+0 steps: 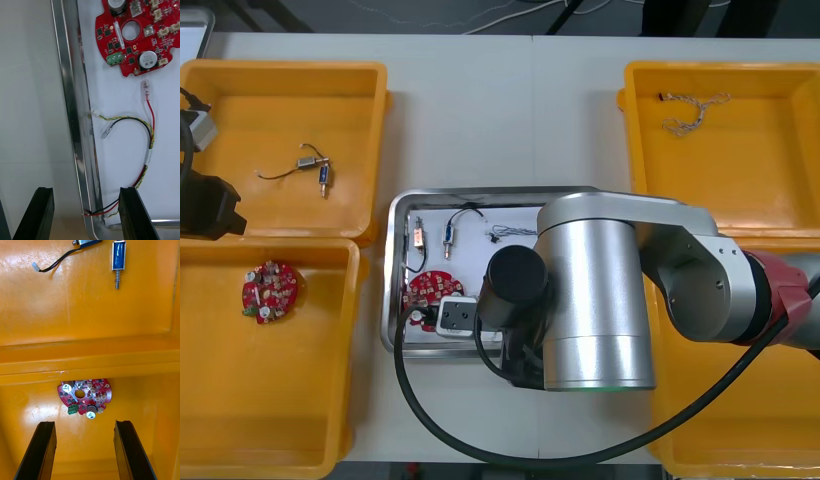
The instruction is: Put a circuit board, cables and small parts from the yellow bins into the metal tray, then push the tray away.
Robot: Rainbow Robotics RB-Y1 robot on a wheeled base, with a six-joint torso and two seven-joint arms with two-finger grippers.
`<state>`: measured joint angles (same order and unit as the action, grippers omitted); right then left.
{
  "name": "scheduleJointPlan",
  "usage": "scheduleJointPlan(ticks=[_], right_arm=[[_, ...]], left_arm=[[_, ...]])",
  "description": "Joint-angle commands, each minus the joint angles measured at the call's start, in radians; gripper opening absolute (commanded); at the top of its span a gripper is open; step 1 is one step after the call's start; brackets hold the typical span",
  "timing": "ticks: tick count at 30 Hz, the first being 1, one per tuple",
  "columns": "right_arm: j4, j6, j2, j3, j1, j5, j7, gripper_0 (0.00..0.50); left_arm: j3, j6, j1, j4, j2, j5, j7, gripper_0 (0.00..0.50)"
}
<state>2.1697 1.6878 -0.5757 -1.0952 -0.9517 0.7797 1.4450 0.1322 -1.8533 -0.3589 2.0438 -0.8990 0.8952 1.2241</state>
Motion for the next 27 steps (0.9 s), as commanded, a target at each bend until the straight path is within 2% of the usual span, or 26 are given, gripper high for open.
scheduleJointPlan(ticks=[1,5,11,22,27], right_arm=[[-0.047,-0.026,0.054,-0.054,-0.052,-0.010,0.055,0.500],[-0.076,-0.037,0.080,-0.078,-0.052,-0.030,0.060,0.500],[-0.108,-0.046,0.117,-0.160,-0.052,-0.119,0.057,0.500],[-0.142,-0.060,0.143,-0.224,-0.052,-0.192,0.063,0.500],[-0.177,-0.076,0.162,-0.232,-0.052,-0.194,0.067,0.500]], left_arm=[[0.030,0.008,0.015,0.030,-0.046,-0.015,0.064,0.453],[0.030,0.005,0.015,0.030,-0.046,-0.015,0.067,0.452],[0.030,0.003,0.015,0.030,-0.046,-0.015,0.067,0.452],[0.030,0.003,0.015,0.030,-0.046,-0.015,0.067,0.453],[0.030,0.003,0.015,0.030,-0.046,-0.015,0.067,0.453]])
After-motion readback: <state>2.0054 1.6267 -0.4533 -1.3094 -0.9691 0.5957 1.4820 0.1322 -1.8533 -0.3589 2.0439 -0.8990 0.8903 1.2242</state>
